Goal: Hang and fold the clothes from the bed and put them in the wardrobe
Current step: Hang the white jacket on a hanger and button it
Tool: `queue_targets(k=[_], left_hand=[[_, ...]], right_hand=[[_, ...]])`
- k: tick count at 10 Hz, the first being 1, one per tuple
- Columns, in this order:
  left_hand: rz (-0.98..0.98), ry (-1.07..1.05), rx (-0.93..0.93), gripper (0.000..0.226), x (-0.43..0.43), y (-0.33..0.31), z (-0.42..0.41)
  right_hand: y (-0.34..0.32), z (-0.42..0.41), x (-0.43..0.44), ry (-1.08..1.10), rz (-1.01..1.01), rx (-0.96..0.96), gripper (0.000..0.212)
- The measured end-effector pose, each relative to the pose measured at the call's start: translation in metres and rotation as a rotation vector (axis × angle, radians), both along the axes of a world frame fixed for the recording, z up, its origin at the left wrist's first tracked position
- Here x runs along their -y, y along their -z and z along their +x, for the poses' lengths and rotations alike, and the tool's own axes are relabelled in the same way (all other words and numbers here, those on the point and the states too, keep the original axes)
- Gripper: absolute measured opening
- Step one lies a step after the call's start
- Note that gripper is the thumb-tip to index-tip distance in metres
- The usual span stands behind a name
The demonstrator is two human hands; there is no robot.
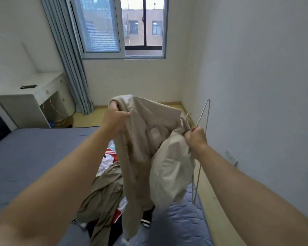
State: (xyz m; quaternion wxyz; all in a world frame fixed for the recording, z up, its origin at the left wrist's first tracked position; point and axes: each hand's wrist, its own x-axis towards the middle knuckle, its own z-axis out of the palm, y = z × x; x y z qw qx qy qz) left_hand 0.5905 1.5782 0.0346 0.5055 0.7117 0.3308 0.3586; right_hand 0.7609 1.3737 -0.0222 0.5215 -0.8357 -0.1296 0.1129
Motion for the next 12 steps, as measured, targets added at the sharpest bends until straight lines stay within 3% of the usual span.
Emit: queue_targets(k=[2,3,4,5,6,7,8,9,10,11,12], left_hand=[[0.094,-0.036,-0.475,0.013,-0.018,0.045,-0.019],[0.066,0.147,-1.004,0.023,-0.005,0.061,-0.030],[0.118,0.531,-1.321,0.052,0.032,0.085,-0.041],[0.174,0.729,-1.371,0.041,0.062,0.108,-0.047],[-0.086,0.764,-1.001,0.019,0.100,0.132,-0.045],[-0.294,0.622,-0.719,0.012,0.122,0.132,-0.035],[-0.380,0.560,-0.604,0.026,0.129,0.110,-0.020],[-0.442,0.459,-0.627,0.026,0.120,0.114,0.009],[-0.393,0.374,-0.485,0.020,0.117,0.104,0.008],[-0.255,0.509,-0.369,0.030,0.113,0.082,0.014],[-0.329,0.814,-0.227,0.043,0.119,0.038,0.025]], right_hand=[[-0.056,0.004,-0.023,-0.059,0.068,0.050,0.023],[-0.076,-0.011,-0.036,-0.105,0.256,-0.099,0.010],[-0.088,-0.025,-0.046,-0.132,0.425,-0.303,0.016],[-0.095,-0.031,-0.050,-0.140,0.463,-0.359,0.017],[-0.103,-0.039,-0.052,-0.131,0.495,-0.342,0.018],[-0.108,-0.038,-0.048,-0.112,0.510,-0.325,0.022],[-0.116,-0.035,-0.038,-0.129,0.505,-0.298,0.033],[-0.127,-0.034,-0.024,-0.141,0.491,-0.292,0.028],[-0.133,-0.030,-0.011,-0.149,0.517,-0.297,0.026],[-0.135,-0.025,0.014,-0.205,0.506,-0.354,0.024],[-0.130,-0.020,0.032,-0.196,0.532,-0.477,0.006]])
